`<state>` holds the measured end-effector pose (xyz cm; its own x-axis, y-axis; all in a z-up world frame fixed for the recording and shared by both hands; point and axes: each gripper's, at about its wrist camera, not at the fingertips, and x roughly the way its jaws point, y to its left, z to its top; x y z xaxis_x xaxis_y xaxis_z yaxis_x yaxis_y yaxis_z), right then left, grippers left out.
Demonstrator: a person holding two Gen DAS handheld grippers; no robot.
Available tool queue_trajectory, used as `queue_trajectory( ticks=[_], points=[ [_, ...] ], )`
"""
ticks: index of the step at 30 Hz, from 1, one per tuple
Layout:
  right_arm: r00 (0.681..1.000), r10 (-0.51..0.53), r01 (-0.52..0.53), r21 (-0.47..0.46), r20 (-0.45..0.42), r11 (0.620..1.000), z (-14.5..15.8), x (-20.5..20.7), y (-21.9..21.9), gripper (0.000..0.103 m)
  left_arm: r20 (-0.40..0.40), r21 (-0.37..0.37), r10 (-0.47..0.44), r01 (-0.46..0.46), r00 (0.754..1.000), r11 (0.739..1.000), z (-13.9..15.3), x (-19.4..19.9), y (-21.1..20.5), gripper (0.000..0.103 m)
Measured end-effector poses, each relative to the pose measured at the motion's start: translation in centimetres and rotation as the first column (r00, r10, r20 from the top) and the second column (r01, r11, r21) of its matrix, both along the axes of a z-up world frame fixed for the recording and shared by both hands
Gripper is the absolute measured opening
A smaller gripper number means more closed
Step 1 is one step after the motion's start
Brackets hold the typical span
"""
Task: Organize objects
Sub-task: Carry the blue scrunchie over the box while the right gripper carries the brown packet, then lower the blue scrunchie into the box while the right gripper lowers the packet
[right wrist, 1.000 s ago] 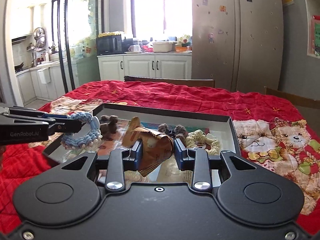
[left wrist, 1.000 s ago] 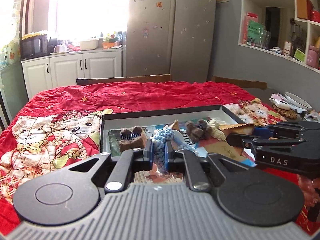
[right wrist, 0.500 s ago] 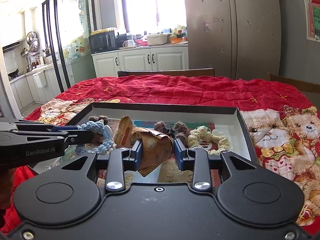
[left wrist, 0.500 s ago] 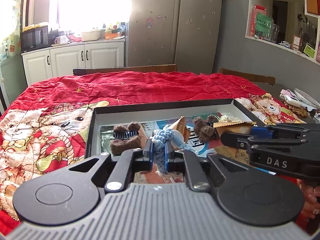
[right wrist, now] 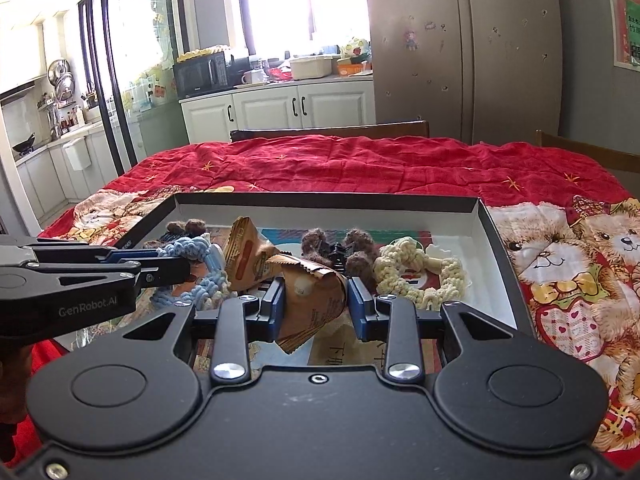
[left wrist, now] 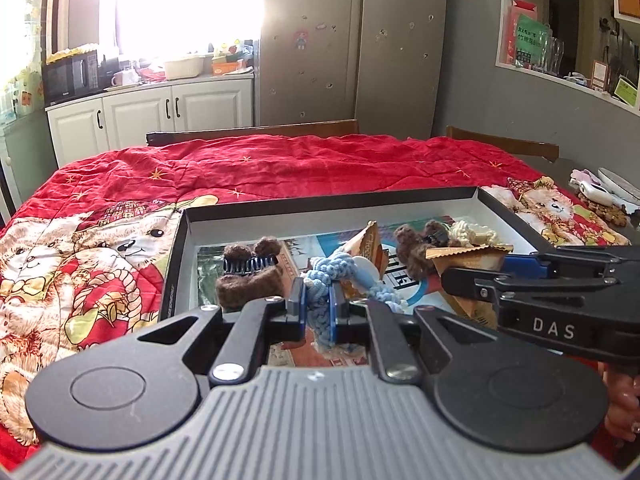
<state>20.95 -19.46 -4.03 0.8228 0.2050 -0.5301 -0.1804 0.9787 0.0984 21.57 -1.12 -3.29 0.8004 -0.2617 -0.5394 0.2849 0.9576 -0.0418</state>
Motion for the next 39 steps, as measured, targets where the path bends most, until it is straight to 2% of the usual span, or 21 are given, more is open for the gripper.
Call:
queue_trajectory(
  ticks=[39],
  points=[
    [1.000, 0.004, -0.004, -0.013, -0.029, 1.000, -0.89, 0.31, 0.29, 0.032, -0.015, 0.035, 0.001, -0.001, 1.000, 0.999, -0.89, 0.38, -0.35, 0.013]
  ],
)
